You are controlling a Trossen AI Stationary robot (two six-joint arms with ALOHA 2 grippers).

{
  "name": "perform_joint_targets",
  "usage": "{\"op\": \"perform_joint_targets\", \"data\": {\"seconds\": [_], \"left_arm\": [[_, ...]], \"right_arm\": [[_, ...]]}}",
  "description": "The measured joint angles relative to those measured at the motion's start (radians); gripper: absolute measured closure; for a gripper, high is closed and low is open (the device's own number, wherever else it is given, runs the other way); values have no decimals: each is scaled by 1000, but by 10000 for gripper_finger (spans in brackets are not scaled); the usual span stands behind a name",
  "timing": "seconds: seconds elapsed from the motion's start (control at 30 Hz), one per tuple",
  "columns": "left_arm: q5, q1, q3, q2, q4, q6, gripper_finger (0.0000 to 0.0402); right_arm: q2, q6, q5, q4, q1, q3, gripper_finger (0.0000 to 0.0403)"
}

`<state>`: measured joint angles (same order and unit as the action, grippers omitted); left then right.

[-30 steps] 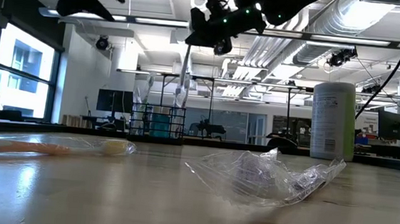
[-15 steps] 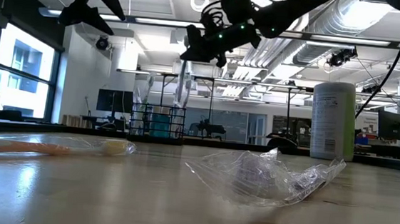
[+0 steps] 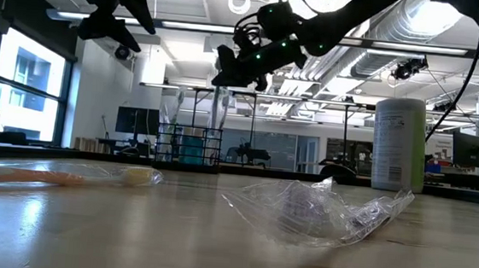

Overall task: Pick & Place toothbrushing station
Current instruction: Put the top green toothbrush into the black wire organizer

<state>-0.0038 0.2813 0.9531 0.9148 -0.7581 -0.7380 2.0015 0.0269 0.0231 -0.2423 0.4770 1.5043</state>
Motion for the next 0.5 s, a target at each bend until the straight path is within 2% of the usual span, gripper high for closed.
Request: {"op": "perform_joint_targets", "data": {"seconds": [0.1,0.27,0.5], "left_arm": [[6,0,0,8,4,0,186],[17,0,0,12,1,0,186],[30,0,0,12,36,-3,186]], "right_arm": [[4,-31,-13,10,1,0,390],[15,-127,-92,-14,13,0,390],[56,-182,-49,2,14,0,389]]}}
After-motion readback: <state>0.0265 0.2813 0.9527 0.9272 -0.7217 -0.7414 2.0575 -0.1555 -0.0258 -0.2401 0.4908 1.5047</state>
